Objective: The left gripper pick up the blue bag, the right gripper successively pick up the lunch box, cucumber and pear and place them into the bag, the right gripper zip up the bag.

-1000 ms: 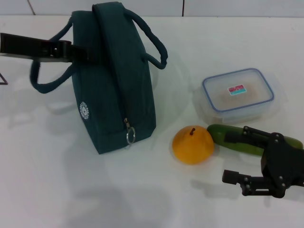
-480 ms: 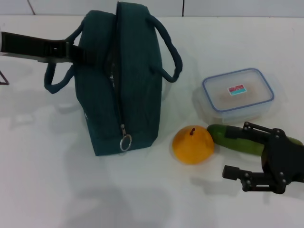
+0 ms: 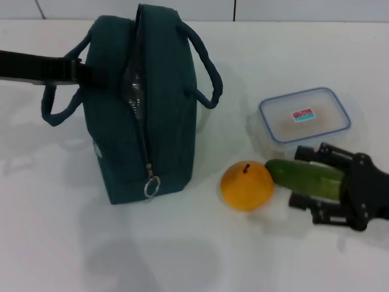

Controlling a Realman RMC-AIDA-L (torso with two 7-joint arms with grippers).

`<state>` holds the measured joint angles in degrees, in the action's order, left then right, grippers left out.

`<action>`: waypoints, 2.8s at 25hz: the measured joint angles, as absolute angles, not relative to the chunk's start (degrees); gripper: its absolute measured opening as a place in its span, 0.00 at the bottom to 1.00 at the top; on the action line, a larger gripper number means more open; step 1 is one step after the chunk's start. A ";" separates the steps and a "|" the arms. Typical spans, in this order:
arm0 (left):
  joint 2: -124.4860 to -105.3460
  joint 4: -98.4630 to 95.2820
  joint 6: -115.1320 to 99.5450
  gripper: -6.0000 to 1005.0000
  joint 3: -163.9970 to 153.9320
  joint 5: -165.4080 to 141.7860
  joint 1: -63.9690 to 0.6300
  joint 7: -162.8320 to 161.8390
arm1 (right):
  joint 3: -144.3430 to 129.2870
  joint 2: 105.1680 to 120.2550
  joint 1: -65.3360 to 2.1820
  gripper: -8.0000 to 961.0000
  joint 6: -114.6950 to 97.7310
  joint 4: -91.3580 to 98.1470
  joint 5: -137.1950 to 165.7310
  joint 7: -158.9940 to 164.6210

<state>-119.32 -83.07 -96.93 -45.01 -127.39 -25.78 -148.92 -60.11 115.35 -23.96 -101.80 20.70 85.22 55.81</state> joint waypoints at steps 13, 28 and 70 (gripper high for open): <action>-119.31 -87.11 -100.55 0.05 -45.02 -121.71 -24.71 -151.75 | -43.78 114.93 -21.47 0.88 -87.85 17.50 79.46 73.49; -119.32 -84.75 -100.28 0.05 -45.09 -121.70 -25.01 -151.16 | -42.76 112.55 -27.72 0.88 -69.11 12.68 80.83 88.35; -119.26 -80.84 -98.70 0.05 -44.73 -121.56 -25.49 -147.57 | -45.43 114.23 -30.76 0.87 -74.43 10.95 81.46 96.88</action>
<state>-119.26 -80.85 -98.70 -44.73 -121.56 -25.49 -147.57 -45.43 114.23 -30.76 -74.43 10.95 81.46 96.88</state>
